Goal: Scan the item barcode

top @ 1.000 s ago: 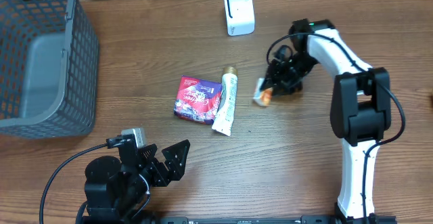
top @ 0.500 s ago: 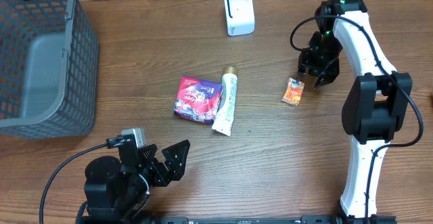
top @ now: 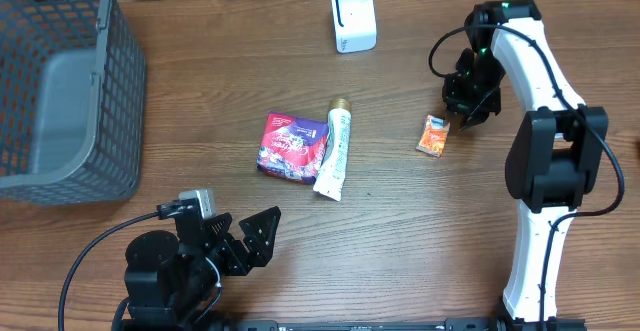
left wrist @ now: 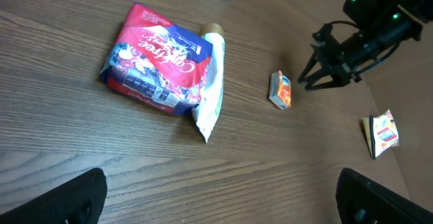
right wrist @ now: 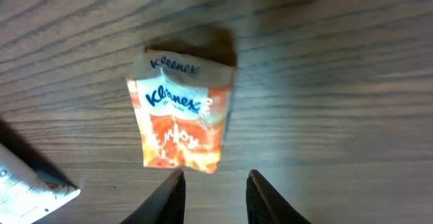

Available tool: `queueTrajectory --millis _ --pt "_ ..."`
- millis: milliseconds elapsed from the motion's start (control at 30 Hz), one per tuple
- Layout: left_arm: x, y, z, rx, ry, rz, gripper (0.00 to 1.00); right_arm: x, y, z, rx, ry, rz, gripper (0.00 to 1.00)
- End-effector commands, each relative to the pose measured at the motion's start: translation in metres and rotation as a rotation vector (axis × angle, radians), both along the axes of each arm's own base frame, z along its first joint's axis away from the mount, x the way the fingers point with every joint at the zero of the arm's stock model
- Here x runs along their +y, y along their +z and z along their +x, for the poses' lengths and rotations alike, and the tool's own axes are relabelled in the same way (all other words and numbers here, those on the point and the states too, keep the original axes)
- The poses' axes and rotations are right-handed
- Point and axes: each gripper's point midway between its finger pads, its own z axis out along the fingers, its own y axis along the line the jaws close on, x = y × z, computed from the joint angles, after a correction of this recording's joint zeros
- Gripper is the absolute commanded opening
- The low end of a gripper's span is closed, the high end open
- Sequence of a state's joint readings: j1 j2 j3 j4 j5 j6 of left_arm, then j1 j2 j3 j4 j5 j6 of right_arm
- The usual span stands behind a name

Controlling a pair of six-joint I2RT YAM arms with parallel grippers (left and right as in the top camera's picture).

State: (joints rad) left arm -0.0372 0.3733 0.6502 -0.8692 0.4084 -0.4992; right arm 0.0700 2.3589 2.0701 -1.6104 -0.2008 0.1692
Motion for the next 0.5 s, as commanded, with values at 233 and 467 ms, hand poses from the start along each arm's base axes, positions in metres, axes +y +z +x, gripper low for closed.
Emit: queueTrajectory --millis 233,467 --pt "0.000 0.004 0.000 -0.007 0.004 -0.012 1.00 0.028 -0.007 0.002 -0.109 0.075 -0.390 0.31" --pt "0.000 0.004 0.000 -0.007 0.004 -0.012 1.00 0.032 -0.008 0.002 -0.200 0.036 -0.610 0.32"
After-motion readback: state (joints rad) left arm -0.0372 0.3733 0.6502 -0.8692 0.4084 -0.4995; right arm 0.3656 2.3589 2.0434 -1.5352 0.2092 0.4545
